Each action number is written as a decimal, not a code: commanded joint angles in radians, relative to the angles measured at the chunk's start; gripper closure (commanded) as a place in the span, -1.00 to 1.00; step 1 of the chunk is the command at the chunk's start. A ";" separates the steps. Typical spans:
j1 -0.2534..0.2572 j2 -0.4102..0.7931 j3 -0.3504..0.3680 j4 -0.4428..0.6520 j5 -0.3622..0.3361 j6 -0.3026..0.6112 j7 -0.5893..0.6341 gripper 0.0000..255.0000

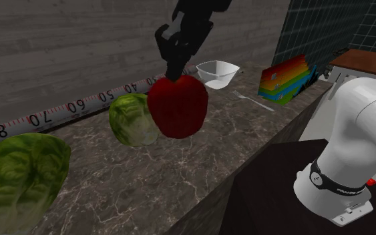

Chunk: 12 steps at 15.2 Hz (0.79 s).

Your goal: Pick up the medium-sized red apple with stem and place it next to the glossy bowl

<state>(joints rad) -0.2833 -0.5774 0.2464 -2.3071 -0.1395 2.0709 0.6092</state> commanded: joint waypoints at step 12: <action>-0.070 -0.132 -0.301 -0.115 -0.053 0.034 -0.331 1.00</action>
<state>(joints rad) -0.3465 -0.7018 -0.0327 -2.4174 -0.1864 2.1036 0.3036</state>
